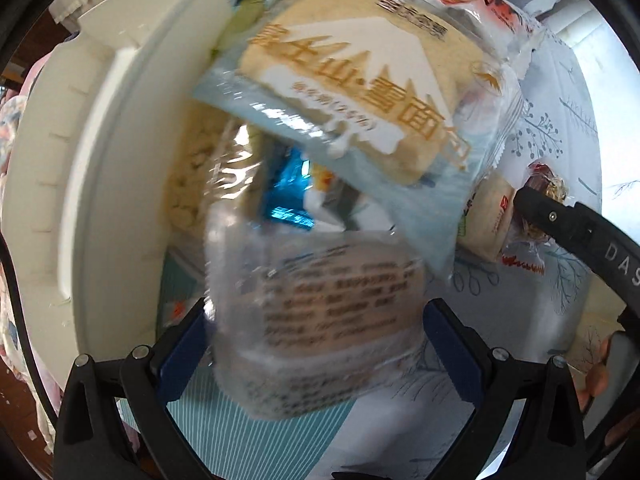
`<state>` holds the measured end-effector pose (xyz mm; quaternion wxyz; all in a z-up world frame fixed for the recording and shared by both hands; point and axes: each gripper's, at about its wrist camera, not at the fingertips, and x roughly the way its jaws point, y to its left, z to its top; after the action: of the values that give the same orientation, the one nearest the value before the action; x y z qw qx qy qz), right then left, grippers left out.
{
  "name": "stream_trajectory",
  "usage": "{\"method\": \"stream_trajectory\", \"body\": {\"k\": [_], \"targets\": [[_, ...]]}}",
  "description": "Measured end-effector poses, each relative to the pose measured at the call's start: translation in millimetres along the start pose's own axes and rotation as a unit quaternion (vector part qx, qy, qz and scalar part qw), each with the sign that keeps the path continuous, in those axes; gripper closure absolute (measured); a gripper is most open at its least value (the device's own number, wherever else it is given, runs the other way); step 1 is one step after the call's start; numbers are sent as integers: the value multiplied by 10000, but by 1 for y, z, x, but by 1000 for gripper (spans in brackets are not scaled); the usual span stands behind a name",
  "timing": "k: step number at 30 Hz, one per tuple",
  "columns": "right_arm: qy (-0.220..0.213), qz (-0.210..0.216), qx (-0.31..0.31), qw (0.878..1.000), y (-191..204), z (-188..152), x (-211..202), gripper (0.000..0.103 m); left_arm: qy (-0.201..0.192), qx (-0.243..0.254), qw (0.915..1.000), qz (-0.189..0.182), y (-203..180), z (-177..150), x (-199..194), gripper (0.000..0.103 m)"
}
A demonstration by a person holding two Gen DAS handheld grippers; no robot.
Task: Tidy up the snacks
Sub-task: 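Grasp the clear printed bag with the left tool while the right tool grasps a red-labelled nut bag, then lift both held bags and carry them over the white tray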
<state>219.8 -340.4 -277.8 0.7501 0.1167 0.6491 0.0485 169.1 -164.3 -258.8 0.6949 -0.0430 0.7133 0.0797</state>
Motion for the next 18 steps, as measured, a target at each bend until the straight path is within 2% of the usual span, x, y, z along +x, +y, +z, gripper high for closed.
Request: {"method": "stream_trajectory", "body": {"k": [7,10,13,18], "targets": [[-112,-117,-167,9997,3,4,3,35,168,-161,9997,-93,-3,16,9,3],[-162,-173,-265,9994,5,8,2,47,200,-187,9994,-209,-4,20,12,11],[-167,-184,-349,9991,7,9,2,48,152,-99,9997,-171,-2,25,10,21],[-101,-160,-472,9987,12,8,3,50,265,-57,9995,-144,-3,24,5,23]]}}
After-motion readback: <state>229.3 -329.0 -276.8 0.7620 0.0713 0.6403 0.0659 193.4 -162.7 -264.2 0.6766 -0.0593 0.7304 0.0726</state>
